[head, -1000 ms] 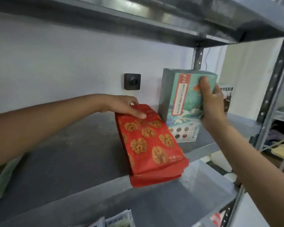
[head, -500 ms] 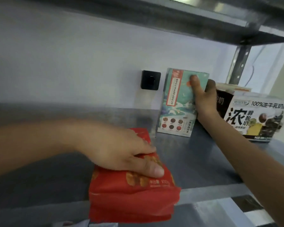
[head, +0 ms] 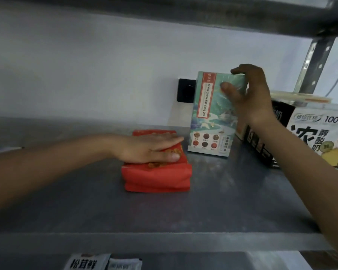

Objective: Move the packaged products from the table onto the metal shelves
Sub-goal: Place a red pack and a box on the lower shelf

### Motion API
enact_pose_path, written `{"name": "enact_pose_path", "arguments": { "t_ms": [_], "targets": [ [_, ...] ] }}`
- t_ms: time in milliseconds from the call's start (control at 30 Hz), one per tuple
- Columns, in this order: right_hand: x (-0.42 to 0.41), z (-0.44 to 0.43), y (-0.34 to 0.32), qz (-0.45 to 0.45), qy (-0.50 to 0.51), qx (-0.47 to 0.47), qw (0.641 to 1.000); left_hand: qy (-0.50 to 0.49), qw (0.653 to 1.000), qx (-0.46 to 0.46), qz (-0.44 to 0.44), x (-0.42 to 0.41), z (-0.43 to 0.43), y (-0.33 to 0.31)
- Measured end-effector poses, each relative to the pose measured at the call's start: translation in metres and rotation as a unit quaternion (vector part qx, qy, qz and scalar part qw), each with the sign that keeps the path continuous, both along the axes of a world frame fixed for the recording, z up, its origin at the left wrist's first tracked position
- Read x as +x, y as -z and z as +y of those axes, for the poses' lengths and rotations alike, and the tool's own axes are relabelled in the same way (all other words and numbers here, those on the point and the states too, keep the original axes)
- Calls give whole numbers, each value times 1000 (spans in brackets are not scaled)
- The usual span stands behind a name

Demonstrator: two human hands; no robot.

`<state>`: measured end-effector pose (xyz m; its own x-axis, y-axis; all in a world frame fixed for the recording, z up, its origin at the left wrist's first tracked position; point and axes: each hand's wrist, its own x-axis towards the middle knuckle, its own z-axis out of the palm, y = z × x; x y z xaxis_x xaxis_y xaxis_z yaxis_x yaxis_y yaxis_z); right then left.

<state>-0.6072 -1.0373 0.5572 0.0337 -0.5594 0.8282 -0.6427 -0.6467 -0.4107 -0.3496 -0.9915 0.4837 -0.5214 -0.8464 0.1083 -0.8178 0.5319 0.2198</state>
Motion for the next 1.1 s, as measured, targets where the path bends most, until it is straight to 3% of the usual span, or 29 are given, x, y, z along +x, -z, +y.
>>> {"name": "enact_pose_path", "arguments": {
  "t_ms": [133,233,467,767,1100],
  "targets": [
    [4,16,-13,263,125,-5,957,-23,999,44,21,-6,1,-5],
    [14,18,-12,339,145,2,930,-17,999,49,12,-15,7,-15],
    [25,-20,-19,338,142,24,930,-119,992,34,-18,-13,-1,-13],
    [38,-62,-16,315,95,33,944,-25,994,102,11,-3,4,-30],
    [49,-80,-15,301,81,52,949,-32,994,107,-1,0,6,-30]
  ]
}}
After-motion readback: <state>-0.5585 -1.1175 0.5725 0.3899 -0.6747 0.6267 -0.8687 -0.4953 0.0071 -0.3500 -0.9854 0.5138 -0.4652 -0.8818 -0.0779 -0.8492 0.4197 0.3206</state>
